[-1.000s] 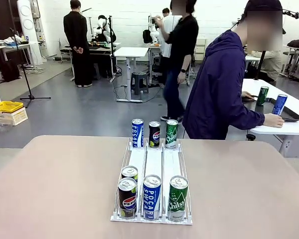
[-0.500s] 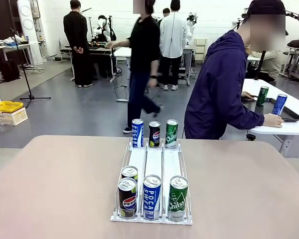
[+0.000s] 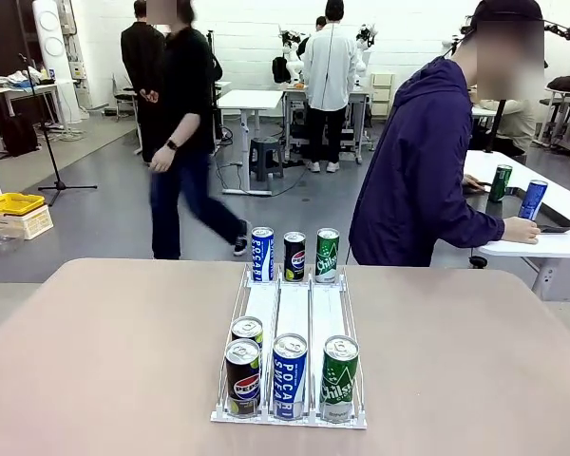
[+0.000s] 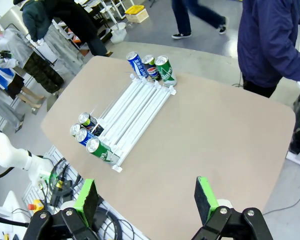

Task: Retrieve and hand over the desired beverage to the person.
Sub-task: Place the picked can on the Handle tray extended by the person.

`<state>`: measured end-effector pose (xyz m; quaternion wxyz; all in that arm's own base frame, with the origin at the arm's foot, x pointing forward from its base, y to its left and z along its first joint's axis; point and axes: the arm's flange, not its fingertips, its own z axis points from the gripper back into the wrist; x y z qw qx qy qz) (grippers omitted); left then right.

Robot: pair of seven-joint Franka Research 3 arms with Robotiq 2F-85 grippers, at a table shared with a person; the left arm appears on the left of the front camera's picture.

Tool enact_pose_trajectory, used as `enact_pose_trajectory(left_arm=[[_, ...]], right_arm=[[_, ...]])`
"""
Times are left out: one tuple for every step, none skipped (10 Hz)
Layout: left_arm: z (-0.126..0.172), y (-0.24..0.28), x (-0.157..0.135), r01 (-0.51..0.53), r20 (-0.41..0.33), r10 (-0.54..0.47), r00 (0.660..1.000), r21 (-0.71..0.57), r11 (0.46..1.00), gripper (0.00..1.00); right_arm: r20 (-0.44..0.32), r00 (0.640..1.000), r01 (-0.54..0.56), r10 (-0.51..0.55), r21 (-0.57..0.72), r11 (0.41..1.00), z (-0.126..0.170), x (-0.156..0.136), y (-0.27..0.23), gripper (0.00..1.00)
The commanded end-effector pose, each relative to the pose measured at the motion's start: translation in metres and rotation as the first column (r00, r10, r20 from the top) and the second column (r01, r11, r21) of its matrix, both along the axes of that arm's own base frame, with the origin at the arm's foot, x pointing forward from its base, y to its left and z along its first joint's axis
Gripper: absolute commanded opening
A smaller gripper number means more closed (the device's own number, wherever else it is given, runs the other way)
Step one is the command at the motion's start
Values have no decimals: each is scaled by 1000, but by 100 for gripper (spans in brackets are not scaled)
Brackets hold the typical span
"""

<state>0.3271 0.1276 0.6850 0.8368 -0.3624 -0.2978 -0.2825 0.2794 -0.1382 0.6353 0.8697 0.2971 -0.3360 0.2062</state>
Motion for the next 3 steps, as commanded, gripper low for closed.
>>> enact_pose_trajectory(left_arm=[[1, 0, 0, 5, 9, -5, 1000, -6, 1000, 100], [1, 0, 0, 5, 9, -5, 1000, -6, 1000, 100], [1, 0, 0, 5, 9, -5, 1000, -6, 1000, 100]], right_arm=[[21, 1000, -24, 23, 26, 999, 0, 2, 1, 100], [21, 1000, -24, 23, 26, 999, 0, 2, 1, 100], [21, 1000, -24, 23, 26, 999, 0, 2, 1, 100]])
